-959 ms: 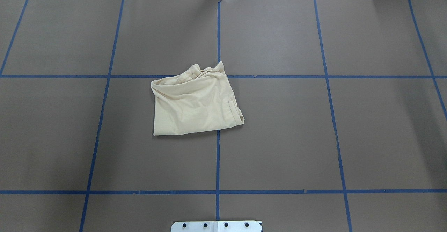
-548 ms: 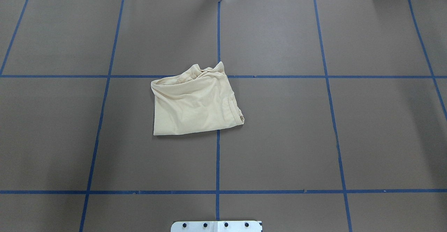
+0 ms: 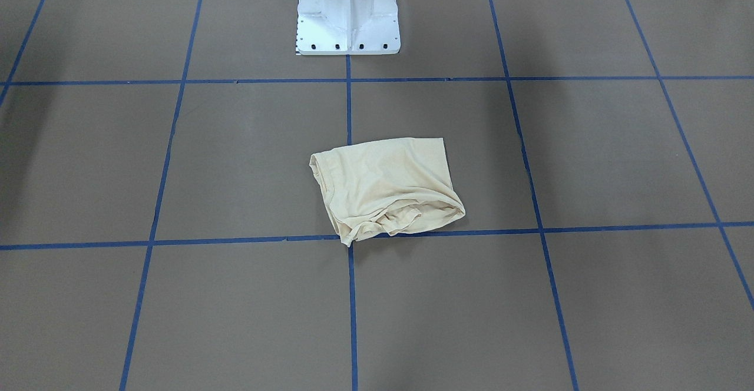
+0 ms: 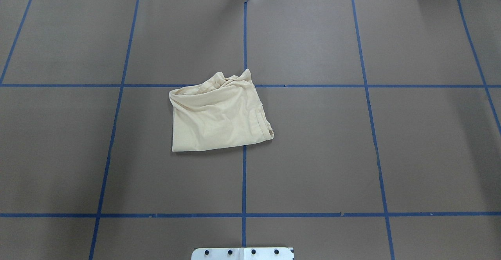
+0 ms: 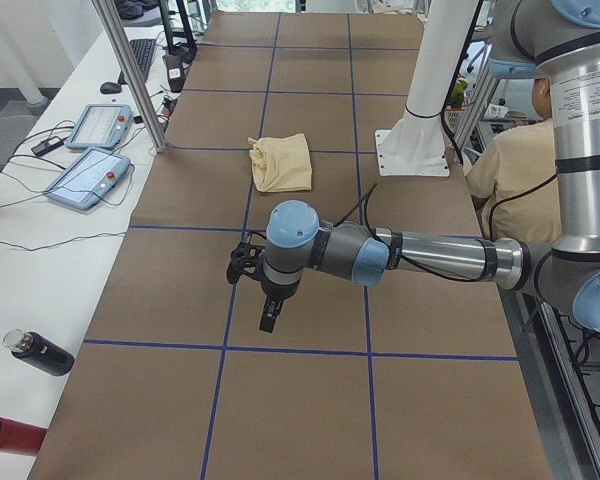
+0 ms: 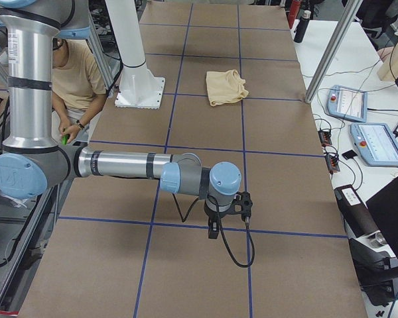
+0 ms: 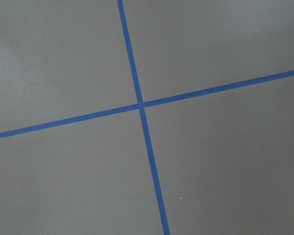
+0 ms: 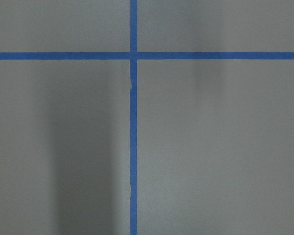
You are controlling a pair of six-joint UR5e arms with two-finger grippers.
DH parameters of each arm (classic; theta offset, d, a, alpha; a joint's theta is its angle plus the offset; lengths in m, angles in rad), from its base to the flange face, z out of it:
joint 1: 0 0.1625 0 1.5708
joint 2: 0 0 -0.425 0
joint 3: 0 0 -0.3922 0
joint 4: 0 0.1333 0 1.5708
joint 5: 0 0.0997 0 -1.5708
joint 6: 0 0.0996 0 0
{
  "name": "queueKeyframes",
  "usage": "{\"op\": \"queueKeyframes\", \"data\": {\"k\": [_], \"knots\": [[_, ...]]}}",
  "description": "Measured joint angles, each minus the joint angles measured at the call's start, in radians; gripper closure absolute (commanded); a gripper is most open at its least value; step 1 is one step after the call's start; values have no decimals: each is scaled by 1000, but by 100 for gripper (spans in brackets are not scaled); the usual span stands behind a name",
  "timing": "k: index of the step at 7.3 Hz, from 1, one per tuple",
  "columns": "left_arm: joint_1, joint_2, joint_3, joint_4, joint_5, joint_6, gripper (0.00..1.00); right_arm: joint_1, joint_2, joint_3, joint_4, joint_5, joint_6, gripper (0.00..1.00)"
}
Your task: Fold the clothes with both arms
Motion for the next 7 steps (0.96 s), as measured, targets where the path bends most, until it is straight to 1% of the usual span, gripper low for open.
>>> {"op": "queueKeyframes", "data": {"k": [2,5,7], "knots": [[0,1,-24,-7,0,-1,0,4,-6,20,-1,3,1,0],[-4,-17,11,-10,0,2,0,5,-9,31,-1,6,1,0],[-4,-24,19,-8,-7,4,0,5,-9,64,-1,7,1,0]]}}
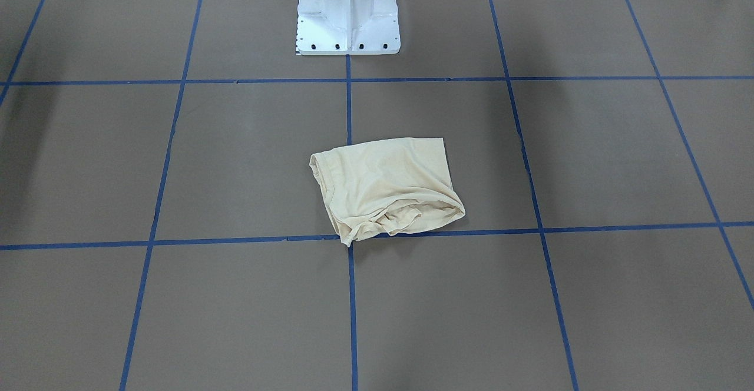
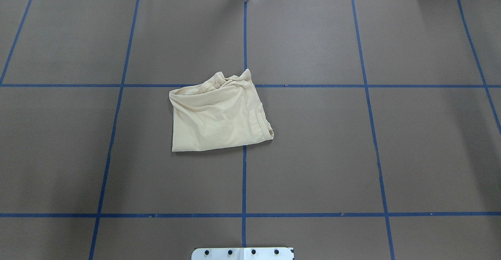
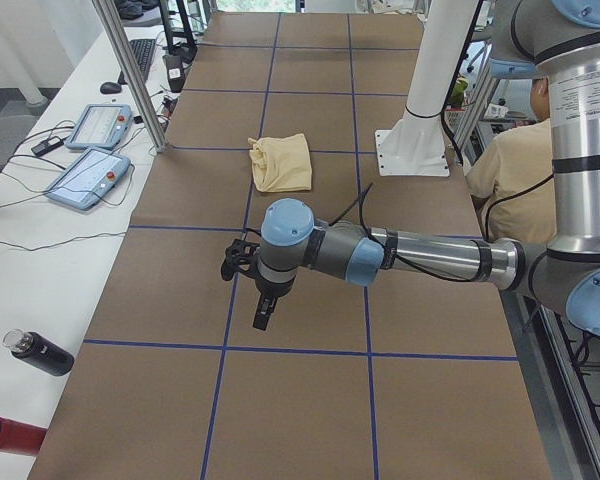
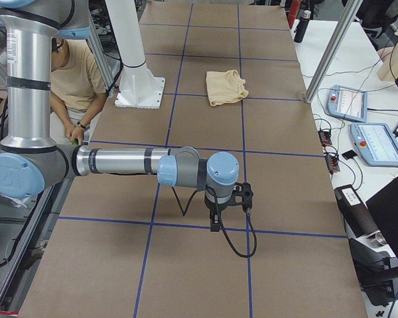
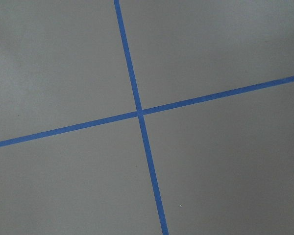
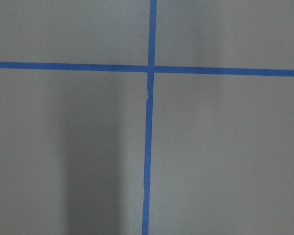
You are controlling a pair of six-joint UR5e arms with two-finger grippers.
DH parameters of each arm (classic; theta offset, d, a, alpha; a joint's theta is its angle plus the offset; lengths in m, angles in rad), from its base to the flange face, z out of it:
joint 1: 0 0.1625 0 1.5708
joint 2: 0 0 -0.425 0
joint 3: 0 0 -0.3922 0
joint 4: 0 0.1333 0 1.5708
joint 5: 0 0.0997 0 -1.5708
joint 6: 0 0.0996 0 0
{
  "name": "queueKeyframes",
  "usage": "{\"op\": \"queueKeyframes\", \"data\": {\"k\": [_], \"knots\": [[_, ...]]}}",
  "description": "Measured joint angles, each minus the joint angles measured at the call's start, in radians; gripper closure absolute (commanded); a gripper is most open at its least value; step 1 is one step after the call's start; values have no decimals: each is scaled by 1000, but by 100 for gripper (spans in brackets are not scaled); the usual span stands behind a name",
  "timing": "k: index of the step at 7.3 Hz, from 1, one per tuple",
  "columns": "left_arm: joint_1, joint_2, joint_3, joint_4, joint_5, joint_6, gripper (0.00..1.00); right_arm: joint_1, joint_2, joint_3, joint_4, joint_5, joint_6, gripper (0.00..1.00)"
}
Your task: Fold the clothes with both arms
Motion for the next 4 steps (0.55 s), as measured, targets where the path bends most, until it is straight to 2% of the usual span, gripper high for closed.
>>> {"op": "queueKeyframes", "data": {"k": [3,4], "knots": [[0,11,6,6,-106,-2,0,-7,1,19,0,-25,-1,0],[1,7,11,7,-115,-3,0,-11,0,19,0,-35,-1,0]]}}
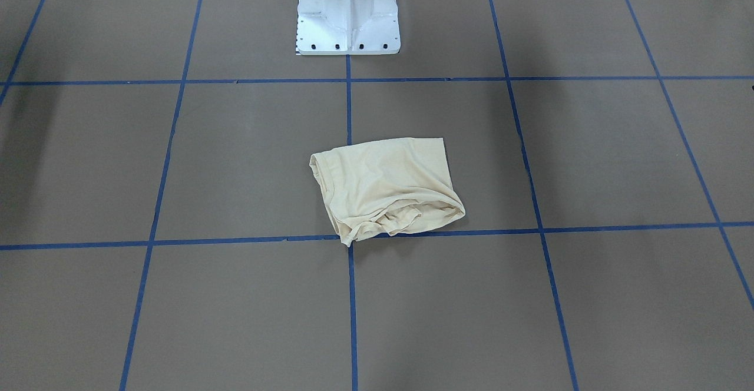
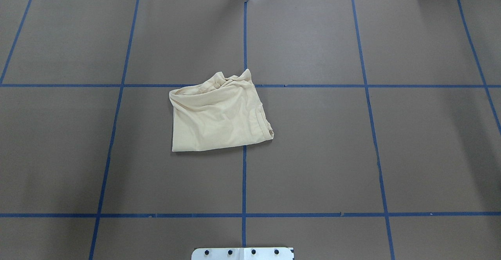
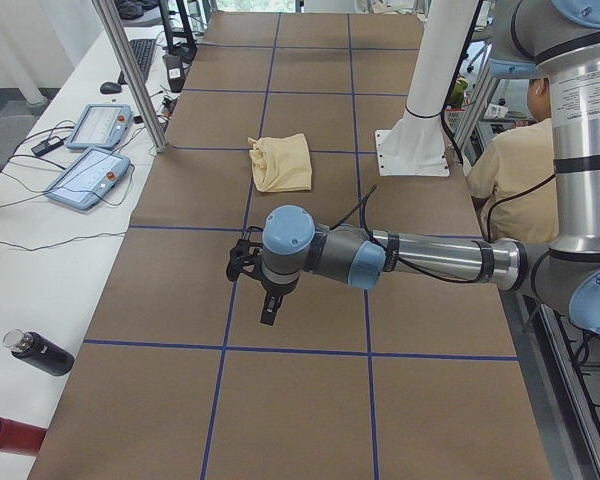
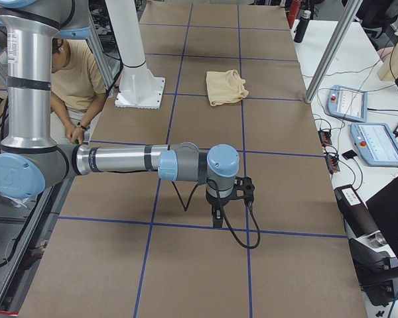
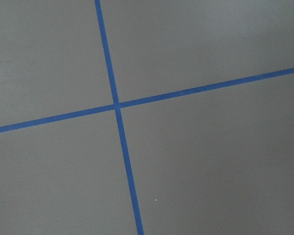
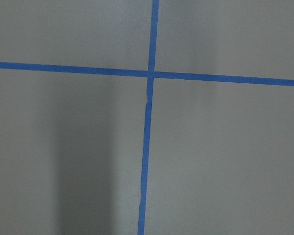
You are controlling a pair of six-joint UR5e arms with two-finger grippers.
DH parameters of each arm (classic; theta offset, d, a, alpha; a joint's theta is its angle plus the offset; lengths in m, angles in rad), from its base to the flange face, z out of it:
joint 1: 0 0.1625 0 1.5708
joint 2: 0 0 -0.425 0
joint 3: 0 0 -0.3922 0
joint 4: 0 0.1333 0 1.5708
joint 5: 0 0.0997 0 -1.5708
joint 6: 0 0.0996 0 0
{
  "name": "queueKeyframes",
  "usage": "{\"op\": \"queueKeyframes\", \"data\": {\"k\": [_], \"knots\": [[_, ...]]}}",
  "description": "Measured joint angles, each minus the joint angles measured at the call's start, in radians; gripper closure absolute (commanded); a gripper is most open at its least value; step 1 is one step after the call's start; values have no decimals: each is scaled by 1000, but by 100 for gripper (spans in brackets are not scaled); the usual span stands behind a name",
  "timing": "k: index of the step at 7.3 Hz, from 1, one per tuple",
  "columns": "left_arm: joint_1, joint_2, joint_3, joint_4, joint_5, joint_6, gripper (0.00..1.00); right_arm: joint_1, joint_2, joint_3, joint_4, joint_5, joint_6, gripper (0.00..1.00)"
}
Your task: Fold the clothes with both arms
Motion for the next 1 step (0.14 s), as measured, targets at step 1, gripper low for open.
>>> {"op": "queueKeyframes", "data": {"k": [1], "knots": [[1,-7,6,0,-2,0,0,-3,-1,-1,0,-4,0,0]]}}
